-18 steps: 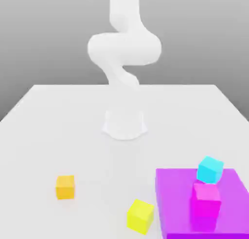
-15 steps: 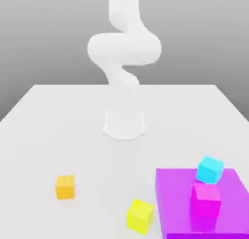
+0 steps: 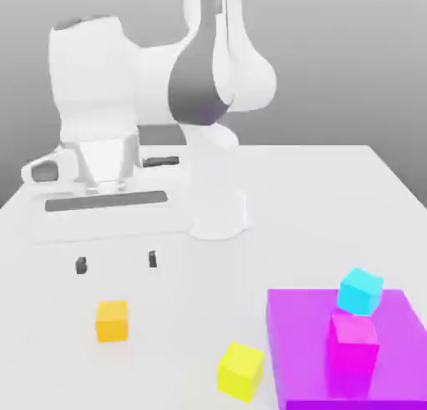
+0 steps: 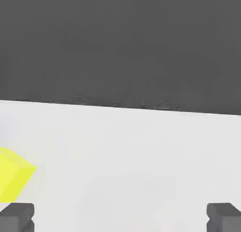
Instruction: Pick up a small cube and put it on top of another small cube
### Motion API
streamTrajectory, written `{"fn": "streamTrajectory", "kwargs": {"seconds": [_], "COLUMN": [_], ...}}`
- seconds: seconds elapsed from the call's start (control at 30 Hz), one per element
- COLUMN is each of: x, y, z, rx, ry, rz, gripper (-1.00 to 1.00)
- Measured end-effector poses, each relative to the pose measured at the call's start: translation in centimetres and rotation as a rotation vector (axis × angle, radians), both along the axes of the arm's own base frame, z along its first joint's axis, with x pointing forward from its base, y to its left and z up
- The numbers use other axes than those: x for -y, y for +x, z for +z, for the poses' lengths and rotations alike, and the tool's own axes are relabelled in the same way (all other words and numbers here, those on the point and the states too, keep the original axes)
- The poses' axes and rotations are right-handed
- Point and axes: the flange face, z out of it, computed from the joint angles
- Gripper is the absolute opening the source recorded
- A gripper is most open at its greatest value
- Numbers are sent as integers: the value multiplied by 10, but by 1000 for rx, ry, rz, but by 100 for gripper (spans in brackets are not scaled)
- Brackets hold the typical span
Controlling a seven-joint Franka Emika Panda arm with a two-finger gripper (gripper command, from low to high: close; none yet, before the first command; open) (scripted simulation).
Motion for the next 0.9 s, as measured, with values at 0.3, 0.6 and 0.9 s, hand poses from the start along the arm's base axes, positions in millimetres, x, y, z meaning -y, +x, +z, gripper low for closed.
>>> {"fn": "streamTrajectory", "kwargs": {"seconds": [0.3, 0.6, 0.9], "x": [22, 19, 22], "y": [-44, -47, -44], "z": [-87, -128, -106], "rx": [-123, -128, -125], "ry": [-58, -49, -57], "rz": [26, 24, 27], "gripper": [0, -100, -100]}}
